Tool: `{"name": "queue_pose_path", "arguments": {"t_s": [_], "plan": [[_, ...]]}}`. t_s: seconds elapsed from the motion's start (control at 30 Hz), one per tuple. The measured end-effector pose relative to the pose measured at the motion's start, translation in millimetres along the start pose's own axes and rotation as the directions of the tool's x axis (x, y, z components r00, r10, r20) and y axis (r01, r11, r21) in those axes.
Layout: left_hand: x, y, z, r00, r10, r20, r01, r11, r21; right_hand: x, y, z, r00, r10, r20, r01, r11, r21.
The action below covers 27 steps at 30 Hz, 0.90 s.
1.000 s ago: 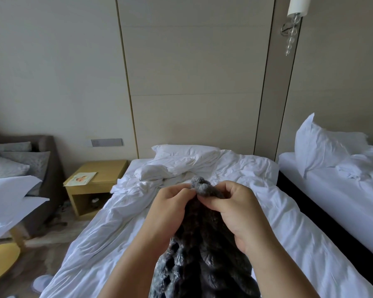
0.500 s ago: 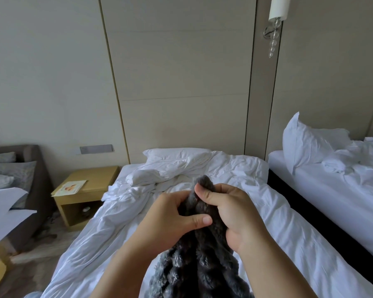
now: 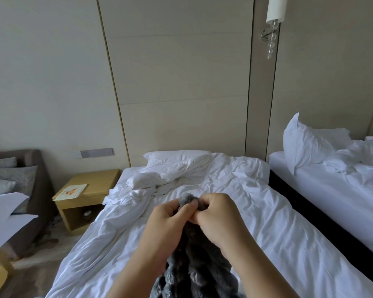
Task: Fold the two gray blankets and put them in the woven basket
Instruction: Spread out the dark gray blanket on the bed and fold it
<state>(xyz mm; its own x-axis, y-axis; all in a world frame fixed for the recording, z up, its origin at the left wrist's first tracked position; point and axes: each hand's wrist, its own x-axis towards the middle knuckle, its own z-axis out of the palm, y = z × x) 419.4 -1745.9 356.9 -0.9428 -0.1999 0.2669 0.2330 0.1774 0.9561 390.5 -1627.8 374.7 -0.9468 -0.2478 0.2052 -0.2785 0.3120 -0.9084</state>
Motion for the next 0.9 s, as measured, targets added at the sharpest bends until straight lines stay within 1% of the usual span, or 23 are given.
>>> {"name": "queue_pose_path", "arguments": {"t_s": [0.07,0.13,0.2,0.27,0.33,0.4,0.47,0.5,0.53,0.6,0.67,0.7,0.73,0.77,0.83,0.9], "plan": [[-2.3,-1.5,1.4,0.999,-0.002,-0.033,0.002,1.000,0.005,1.4,4.3,2.9,1.000,-0.009,0.010,0.009,1.000,-0.006],[-2.9,-0.8,-0.2,0.999,-0.001,-0.046,0.001,1.000,0.007,3.6,7.8,2.2,0.998,-0.005,0.065,-0.002,0.996,0.094],[-2.2,-2.1,-5.5,0.999,0.038,-0.032,-0.036,0.998,0.053,7.3,11.8,-3.7,0.981,-0.039,0.190,-0.001,0.979,0.205],[-2.0,-2.6,-13.5,0.997,0.071,-0.016,-0.069,0.995,0.072,13.5,14.6,-14.5,0.928,-0.121,0.354,0.025,0.964,0.265],[0.4,-2.0,-21.8,0.997,0.062,-0.055,-0.059,0.997,0.054,20.3,15.7,-25.1,0.831,-0.146,0.537,-0.017,0.958,0.287],[5.4,3.6,-32.0,0.996,0.045,-0.079,-0.043,0.999,0.029,27.6,16.9,-31.9,0.738,-0.107,0.667,-0.050,0.976,0.212],[13.0,15.6,-43.8,0.997,0.051,-0.053,-0.050,0.999,0.013,37.3,16.0,-32.2,0.707,-0.082,0.703,-0.071,0.980,0.186],[17.2,22.7,-49.1,0.998,0.052,-0.020,-0.052,0.999,0.000,42.0,13.9,-31.2,0.687,-0.100,0.719,-0.095,0.970,0.225],[21.1,30.0,-53.4,0.998,0.056,0.033,-0.056,0.998,-0.026,46.4,9.6,-29.3,0.642,-0.136,0.755,-0.121,0.954,0.275],[26.5,43.8,-57.7,0.982,0.087,0.167,-0.076,0.994,-0.073,53.4,-0.8,-22.4,0.490,-0.204,0.848,-0.156,0.936,0.315],[29.5,55.8,-58.2,0.954,0.136,0.266,-0.121,0.990,-0.072,56.6,-13.7,-15.2,0.348,-0.201,0.916,-0.113,0.961,0.254],[31.2,61.1,-59.1,0.947,0.160,0.277,-0.145,0.987,-0.075,58.7,-18.7,-11.5,0.291,-0.196,0.936,-0.098,0.967,0.233],[32.9,66.4,-60.7,0.951,0.175,0.255,-0.156,0.983,-0.093,61.8,-21.9,-8.7,0.263,-0.189,0.946,-0.116,0.967,0.225],[34.7,72.3,-63.2,0.963,0.175,0.205,-0.151,0.980,-0.129,65.1,-23.9,-7.2,0.266,-0.171,0.949,-0.166,0.961,0.220],[39.5,83.7,-74.3,0.987,0.144,0.070,-0.126,0.967,-0.220,72.3,-25.2,-9.1,0.325,-0.118,0.938,-0.242,0.949,0.203],[46.3,95.2,-89.5,0.991,0.117,-0.064,-0.130,0.949,-0.288,79.6,-18.6,-14.0,0.387,-0.046,0.921,-0.244,0.958,0.151]]}}
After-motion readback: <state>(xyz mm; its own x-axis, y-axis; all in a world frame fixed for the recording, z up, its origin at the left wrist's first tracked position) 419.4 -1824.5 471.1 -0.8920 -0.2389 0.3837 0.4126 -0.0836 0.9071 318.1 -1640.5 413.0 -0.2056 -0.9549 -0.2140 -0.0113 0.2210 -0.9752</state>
